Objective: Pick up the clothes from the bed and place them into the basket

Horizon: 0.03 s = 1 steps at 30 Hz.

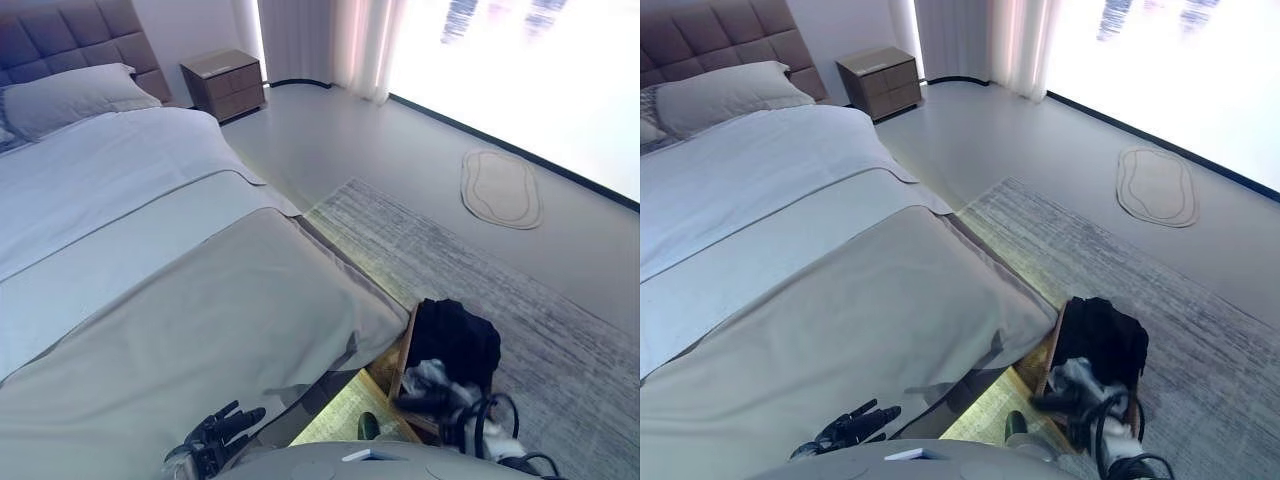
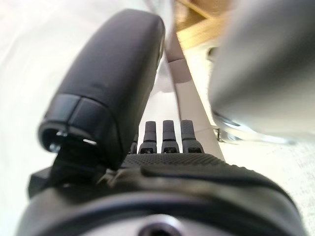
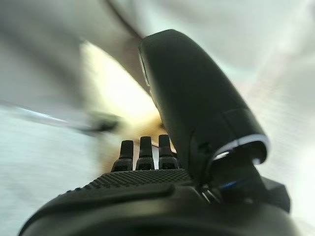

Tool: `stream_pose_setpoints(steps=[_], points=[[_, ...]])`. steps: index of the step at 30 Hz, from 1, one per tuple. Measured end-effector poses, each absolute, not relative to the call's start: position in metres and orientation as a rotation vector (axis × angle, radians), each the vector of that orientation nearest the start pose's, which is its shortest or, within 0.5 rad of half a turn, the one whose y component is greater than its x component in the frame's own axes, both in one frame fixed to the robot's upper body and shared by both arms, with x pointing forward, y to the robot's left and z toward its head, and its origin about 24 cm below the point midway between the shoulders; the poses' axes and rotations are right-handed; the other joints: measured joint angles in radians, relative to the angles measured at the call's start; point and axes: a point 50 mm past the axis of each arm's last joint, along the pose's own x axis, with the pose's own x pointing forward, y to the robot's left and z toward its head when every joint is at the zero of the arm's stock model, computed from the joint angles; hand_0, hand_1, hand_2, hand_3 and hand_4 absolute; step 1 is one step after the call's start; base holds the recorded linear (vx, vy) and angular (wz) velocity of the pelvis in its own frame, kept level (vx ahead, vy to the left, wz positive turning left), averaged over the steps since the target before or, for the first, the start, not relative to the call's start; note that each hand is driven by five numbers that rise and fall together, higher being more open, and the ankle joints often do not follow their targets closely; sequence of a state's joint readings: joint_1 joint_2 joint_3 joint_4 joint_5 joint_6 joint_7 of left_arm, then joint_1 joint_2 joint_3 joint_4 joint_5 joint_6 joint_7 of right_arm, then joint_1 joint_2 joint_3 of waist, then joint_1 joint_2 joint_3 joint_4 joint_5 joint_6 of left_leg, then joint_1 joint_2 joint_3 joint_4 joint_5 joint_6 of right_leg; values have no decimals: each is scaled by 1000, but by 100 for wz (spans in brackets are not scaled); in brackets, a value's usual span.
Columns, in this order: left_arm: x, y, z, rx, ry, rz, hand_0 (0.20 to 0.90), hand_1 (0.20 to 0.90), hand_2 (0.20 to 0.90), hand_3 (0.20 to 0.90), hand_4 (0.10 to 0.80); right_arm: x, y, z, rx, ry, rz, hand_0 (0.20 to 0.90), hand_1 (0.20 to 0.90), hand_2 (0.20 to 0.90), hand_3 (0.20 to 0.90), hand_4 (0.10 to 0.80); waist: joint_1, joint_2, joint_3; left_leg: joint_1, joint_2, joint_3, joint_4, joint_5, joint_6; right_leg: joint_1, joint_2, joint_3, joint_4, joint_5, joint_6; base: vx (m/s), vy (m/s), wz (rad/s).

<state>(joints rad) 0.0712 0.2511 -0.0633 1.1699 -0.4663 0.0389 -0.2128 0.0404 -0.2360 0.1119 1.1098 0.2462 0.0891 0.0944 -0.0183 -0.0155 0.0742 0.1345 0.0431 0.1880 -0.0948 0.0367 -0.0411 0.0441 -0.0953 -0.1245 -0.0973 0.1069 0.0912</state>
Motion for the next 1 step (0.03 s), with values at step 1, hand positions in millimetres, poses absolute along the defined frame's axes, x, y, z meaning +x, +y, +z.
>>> stream_pose_setpoints(steps=[1], points=[[71,234,-162,-251,1213,170,900,900,900,900,800,92,-225,-161,-28,1231,-76,900,900,900,900,800,0,-4,-12,-1,0,-4,0,0,0,2,0,-3,0,0,0,0,0,0]])
